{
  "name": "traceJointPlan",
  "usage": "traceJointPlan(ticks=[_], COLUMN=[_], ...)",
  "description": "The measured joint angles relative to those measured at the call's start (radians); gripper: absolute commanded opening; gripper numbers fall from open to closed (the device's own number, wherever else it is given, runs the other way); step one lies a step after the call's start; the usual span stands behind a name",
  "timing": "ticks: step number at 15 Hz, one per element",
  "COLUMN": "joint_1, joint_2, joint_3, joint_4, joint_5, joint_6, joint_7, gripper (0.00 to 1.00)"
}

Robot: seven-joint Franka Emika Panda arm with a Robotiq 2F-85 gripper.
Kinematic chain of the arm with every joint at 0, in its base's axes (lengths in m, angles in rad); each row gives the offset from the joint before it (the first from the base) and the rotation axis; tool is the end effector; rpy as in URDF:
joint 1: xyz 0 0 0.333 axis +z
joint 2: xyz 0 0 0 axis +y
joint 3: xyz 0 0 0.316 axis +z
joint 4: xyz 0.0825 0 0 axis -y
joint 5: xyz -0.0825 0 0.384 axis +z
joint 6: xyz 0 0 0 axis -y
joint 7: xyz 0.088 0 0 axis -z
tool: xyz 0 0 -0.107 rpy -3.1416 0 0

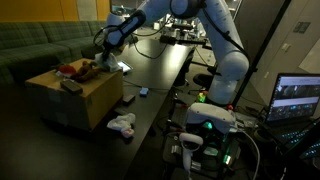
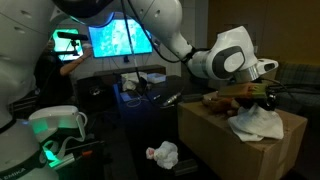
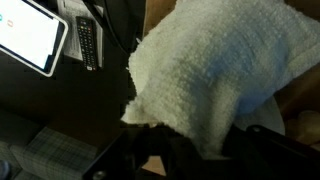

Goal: Switch between all the objects on the box and on the table

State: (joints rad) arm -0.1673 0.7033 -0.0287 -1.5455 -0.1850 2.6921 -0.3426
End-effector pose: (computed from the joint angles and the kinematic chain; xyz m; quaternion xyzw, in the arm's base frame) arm 0.7309 -0.1347 0.2848 0.9622 0.1485 0.1932 0.1215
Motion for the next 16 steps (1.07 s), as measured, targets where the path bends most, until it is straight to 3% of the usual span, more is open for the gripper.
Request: traceJointPlan(ticks=[1,3,9,10,16], joint_1=[0.003,0.011,0.010,0.003,-0.092], joint_2=[0.022,0.062,0.104,0.098,-0.030], joint_3=[0.003,0.002,0.004,0.010,0.077], joint_4=[0.028,0.083,0.171,0.172,0.081], joint_5=[0.000,0.000,0.003,0.009,0.090], joint_6=[-0.012,-0.044,-0.149,-0.164,-0.201], joint_7=[0.000,0.001,-0.004,-0.015,-0.166], gripper=[0.44,0.50,0.94,0.99,1.00])
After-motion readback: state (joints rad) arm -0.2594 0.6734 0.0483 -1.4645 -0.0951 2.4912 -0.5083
